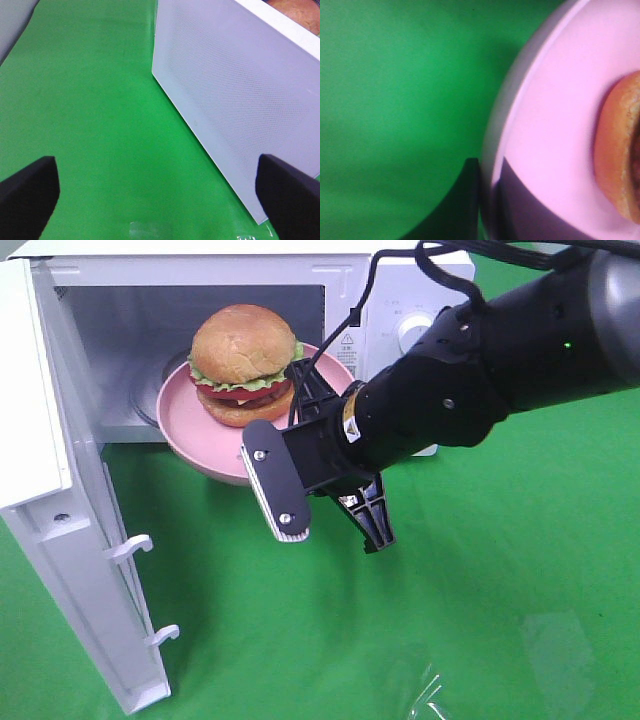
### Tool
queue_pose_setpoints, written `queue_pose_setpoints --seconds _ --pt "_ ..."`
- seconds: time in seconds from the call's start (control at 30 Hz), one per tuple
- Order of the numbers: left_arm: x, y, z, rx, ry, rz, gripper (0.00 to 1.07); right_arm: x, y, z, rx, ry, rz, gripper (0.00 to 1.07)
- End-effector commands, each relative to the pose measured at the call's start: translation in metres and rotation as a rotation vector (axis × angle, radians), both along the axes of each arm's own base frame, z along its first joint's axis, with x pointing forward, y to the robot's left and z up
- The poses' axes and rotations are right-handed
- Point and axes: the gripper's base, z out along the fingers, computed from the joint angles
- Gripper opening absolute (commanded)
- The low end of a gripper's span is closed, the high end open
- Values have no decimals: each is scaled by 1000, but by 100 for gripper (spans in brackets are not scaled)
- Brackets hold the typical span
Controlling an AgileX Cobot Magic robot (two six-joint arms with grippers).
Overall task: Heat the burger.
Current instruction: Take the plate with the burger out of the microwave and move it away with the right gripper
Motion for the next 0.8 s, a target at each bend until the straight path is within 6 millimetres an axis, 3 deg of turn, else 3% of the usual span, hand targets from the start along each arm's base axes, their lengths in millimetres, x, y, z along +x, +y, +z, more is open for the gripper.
queue_pose_setpoints --seconds 0.03,0.6,0.8 --pt "-2 0 0 0 -23 2 100 -10 -9 19 97 -71 12 0" --pt "-2 0 0 0 -23 2 100 -66 -59 37 123 -97 17 0" --pt "-2 0 0 0 -23 2 100 -93 -86 43 96 -89 -1 0"
